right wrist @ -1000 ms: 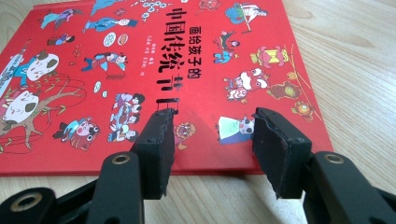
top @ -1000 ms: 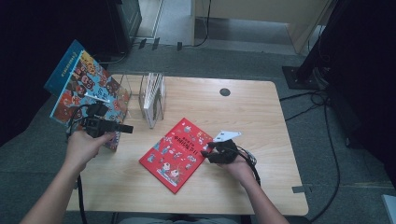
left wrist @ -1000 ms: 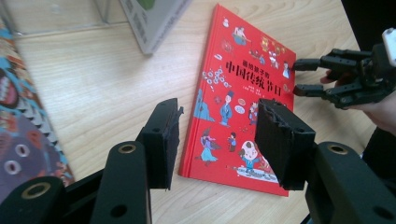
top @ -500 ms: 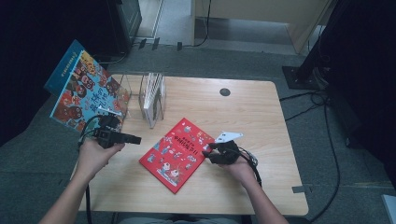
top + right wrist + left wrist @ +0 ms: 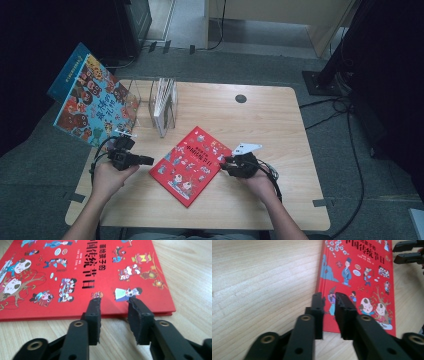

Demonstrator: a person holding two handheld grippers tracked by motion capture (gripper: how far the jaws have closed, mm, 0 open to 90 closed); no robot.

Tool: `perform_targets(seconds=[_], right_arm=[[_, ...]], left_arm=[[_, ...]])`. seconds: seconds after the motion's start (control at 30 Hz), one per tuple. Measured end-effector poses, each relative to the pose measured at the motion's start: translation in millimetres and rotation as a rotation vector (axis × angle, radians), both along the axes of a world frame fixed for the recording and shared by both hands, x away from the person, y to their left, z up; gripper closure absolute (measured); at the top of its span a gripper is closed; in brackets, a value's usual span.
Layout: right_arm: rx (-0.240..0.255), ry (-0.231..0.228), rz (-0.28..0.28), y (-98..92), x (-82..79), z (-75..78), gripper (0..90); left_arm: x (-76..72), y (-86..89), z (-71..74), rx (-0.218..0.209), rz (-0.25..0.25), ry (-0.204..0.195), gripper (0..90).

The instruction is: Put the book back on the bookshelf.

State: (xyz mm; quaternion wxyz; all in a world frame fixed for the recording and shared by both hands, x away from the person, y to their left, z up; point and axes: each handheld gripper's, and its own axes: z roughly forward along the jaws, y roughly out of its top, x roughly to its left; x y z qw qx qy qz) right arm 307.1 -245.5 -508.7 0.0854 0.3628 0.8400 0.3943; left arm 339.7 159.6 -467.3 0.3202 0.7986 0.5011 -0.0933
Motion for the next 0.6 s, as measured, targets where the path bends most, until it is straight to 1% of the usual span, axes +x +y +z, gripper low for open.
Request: perform_targets(seconds=[0.07, 0.13, 0.2, 0.3, 0.37, 0.47, 0.5, 0.6], right_arm=[[-0.006, 0.003, 0.004, 0.1, -0.7, -0.3, 69.3], [-0.009, 0.000, 0.012, 0.6, -1.3, -0.7, 71.8], [-0.011, 0.002, 0.014, 1.0, -1.9, -0.8, 74.5], [-0.012, 0.011, 0.005, 0.7, -1.9, -1.3, 79.1], [-0.014, 0.017, -0.001, 0.2, -1.9, -1.8, 80.9], [-0.016, 0.018, 0.000, -0.1, -2.0, -2.2, 81.0], [-0.018, 0.020, -0.002, 0.0, -2.3, -2.2, 81.0], [-0.024, 0.014, -0.013, -1.1, -1.6, -2.8, 81.0]], left_arm=[[0.4, 0.8, -5.9, 0.000, 0.009, 0.004, 85.5], [0.5, 0.0, -10.5, 0.015, 0.007, -0.005, 88.1], [0.4, -1.9, -14.3, 0.029, 0.008, -0.009, 89.0], [1.4, -5.8, -19.9, 0.046, -0.002, 0.000, 89.2], [2.2, -6.8, -21.4, 0.036, 0.001, -0.001, 88.9], [2.9, -6.6, -22.6, 0.023, 0.010, 0.008, 88.1], [2.5, -6.4, -22.9, 0.024, 0.003, 0.009, 88.0], [-0.5, -11.0, -24.5, 0.009, -0.009, 0.014, 87.2]])
